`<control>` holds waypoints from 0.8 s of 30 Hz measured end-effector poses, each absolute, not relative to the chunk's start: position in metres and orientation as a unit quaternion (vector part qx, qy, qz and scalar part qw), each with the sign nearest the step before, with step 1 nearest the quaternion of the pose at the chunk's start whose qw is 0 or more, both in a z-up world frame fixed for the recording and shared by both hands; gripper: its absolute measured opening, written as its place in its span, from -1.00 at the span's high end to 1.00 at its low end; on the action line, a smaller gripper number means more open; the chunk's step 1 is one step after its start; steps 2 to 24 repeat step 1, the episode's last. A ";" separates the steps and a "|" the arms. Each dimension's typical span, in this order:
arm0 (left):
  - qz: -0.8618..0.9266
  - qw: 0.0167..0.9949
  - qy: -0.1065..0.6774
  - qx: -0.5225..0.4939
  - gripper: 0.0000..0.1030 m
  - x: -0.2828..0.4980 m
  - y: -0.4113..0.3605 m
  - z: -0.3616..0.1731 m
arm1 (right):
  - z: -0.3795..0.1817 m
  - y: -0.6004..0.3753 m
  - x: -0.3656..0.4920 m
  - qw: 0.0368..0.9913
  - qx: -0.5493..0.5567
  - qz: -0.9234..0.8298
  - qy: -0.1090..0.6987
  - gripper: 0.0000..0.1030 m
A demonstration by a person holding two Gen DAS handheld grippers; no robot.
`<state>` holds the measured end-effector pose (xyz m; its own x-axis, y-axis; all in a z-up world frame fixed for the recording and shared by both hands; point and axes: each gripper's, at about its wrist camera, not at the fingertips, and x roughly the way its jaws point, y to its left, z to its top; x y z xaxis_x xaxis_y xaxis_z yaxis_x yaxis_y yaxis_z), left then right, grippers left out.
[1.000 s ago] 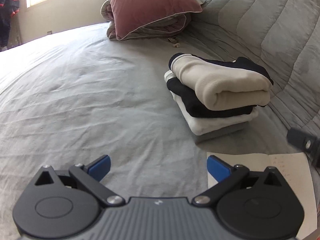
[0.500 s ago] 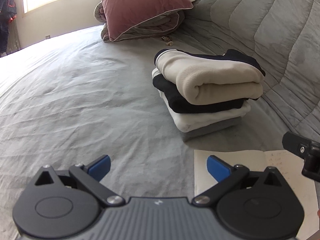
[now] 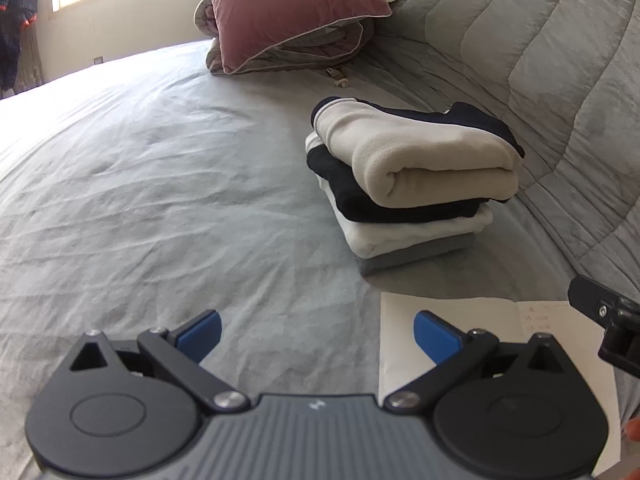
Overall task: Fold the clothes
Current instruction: 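Open both grippers and pull them back from the stack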
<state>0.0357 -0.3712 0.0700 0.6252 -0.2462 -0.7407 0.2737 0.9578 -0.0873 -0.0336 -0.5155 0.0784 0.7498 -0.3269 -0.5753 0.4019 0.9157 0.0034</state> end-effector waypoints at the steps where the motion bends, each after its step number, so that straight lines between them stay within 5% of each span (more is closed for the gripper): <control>1: -0.143 0.901 0.409 0.014 -0.99 0.035 -0.370 0.071 | 0.079 -0.515 -0.034 0.934 0.063 -0.195 0.294 -1.00; 24: -0.143 0.901 0.409 0.014 -0.99 0.035 -0.370 0.071 | 0.079 -0.515 -0.034 0.934 0.063 -0.195 0.294 -1.00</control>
